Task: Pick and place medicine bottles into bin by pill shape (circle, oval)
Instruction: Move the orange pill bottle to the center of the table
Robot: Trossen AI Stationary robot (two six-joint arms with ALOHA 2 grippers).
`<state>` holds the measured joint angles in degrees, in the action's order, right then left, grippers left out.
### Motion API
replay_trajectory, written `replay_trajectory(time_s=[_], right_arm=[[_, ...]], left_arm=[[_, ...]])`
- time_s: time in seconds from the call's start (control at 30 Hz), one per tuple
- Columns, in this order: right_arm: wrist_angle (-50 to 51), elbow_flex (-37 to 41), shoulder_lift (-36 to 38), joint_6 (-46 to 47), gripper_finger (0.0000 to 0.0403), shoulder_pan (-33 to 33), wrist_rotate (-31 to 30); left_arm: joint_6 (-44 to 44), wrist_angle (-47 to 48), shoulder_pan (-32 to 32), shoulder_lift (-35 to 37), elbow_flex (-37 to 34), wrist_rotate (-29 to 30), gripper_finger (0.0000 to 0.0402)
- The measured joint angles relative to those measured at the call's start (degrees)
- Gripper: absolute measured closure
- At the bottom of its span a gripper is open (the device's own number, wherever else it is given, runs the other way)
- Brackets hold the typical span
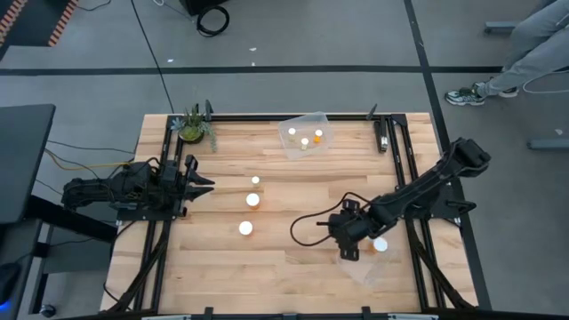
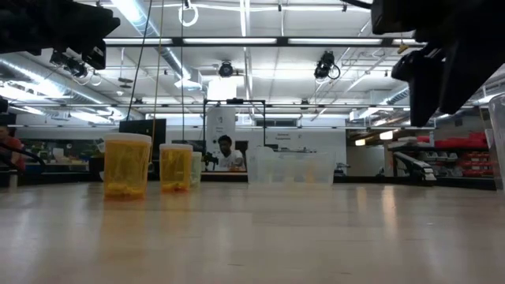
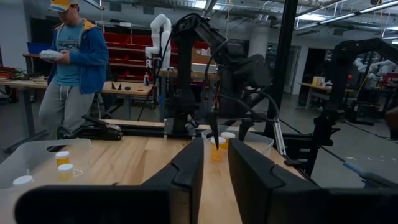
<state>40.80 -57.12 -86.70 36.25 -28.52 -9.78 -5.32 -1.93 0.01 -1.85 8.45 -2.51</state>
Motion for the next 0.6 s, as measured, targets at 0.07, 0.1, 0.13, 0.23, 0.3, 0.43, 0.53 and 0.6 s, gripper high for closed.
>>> replay_trajectory(time_s=[0.07, 0.1, 0.13, 0.23, 0.3, 0.43, 0.53, 0.6], right_arm=[[-1.0, 0.0, -0.8, -1.5, 0.0139, 0.9, 0.7], [-1.7, 0.0, -1.2, -2.2, 0.0139, 1.3, 1.2], [-2.1, 0.0, -1.5, -2.8, 0.0139, 1.7, 1.3], [-3.6, 0.0, -2.5, -4.5, 0.0139, 2.6, 2.1], [-4.6, 0.0, -3.1, -5.4, 0.0139, 3.1, 2.7], [-7.0, 0.0, -4.4, -7.5, 0.0139, 4.2, 3.7], [-8.3, -0.2, -4.9, -8.7, 0.0139, 4.8, 4.5], [-8.6, -0.6, -5.1, -9.3, 0.0139, 5.2, 4.6]], left_arm=[[0.0, 0.0, 0.0, 0.0, 0.0, 0.0, 0.0323], [0.0, 0.0, 0.0, 0.0, 0.0, 0.0, 0.0323], [0.0, 0.0, 0.0, 0.0, 0.0, 0.0, 0.0323], [0.0, 0.0, 0.0, 0.0, 0.0, 0.0, 0.032], [0.0, 0.0, 0.0, 0.0, 0.0, 0.0, 0.0318], [0.0, 0.0, 0.0, 0.0, 0.0, 0.0, 0.0315], [0.0, 0.0, 0.0, 0.0, 0.0, 0.0, 0.0318], [0.0, 0.0, 0.0, 0.0, 0.0, 0.0, 0.0321]])
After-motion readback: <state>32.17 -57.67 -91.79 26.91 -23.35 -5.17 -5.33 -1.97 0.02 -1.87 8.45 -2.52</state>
